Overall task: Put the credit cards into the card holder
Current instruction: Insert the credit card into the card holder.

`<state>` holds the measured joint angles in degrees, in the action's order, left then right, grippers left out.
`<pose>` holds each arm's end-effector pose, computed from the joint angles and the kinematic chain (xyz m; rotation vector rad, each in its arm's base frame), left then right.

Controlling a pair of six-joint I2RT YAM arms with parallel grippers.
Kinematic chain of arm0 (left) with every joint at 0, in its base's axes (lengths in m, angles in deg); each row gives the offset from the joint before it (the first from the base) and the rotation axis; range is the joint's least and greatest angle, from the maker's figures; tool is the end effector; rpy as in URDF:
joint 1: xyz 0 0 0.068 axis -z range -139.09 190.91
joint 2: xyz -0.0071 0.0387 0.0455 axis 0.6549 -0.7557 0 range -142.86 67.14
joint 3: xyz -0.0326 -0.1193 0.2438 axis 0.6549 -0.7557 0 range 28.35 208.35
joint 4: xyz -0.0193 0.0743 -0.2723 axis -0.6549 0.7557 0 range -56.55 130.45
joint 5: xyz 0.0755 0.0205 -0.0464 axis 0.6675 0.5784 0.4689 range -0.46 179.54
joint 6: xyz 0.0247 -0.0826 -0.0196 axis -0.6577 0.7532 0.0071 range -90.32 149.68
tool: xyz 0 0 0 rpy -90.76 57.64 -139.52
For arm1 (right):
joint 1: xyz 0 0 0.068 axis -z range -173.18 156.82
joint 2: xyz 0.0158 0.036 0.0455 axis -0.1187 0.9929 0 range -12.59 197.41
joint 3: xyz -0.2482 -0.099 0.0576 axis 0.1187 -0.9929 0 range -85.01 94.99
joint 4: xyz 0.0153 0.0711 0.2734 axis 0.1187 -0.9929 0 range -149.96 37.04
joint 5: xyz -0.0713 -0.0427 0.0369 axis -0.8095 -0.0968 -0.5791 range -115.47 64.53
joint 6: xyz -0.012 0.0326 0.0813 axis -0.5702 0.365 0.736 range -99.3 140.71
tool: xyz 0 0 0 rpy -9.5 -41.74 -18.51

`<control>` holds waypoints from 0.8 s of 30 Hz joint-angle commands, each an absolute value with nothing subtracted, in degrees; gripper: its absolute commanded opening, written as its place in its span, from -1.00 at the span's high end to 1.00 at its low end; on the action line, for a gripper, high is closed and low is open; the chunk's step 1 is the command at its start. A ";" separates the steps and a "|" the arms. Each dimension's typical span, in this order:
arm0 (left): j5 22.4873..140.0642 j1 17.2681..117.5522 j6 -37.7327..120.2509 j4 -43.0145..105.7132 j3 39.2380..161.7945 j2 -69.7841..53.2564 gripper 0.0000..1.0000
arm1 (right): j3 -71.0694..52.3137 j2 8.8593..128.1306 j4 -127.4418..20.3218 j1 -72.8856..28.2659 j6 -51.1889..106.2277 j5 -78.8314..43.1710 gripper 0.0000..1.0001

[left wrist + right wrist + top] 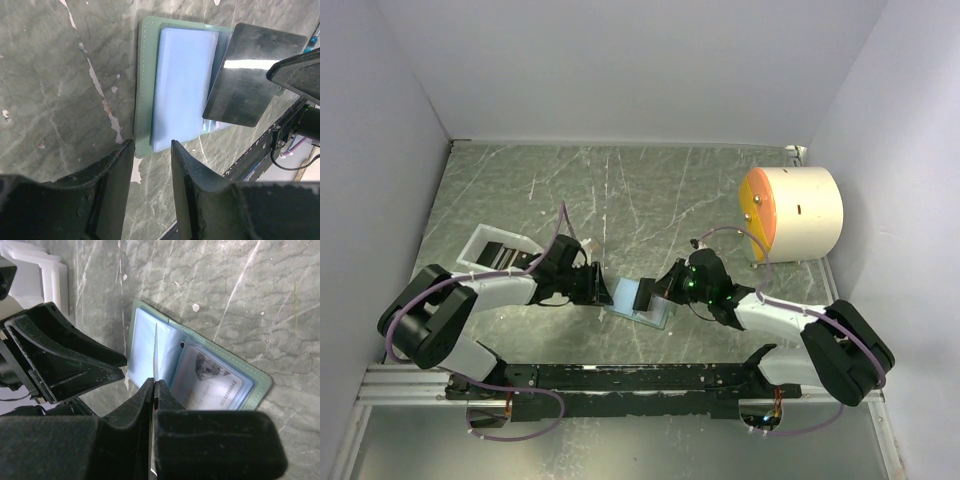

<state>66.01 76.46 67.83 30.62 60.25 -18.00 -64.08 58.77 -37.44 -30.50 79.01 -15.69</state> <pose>0.2251 -0.1994 0.0859 0.1383 2.6498 -1.0123 0.2118 0.1781 0.1093 0.3318 2.3802 1.0659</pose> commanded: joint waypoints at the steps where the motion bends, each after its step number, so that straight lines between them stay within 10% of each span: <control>1: 67.75 77.95 68.64 28.33 58.64 -18.54 0.08 | -65.06 59.64 -34.42 -29.56 79.81 -14.35 1.00; 24: 73.61 82.39 71.99 32.57 57.38 -13.22 0.17 | -68.57 57.88 -33.39 -26.67 78.32 -12.37 1.00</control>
<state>72.00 81.90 71.52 32.00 57.71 -13.96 -67.43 58.83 -34.48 -27.31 79.16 -12.76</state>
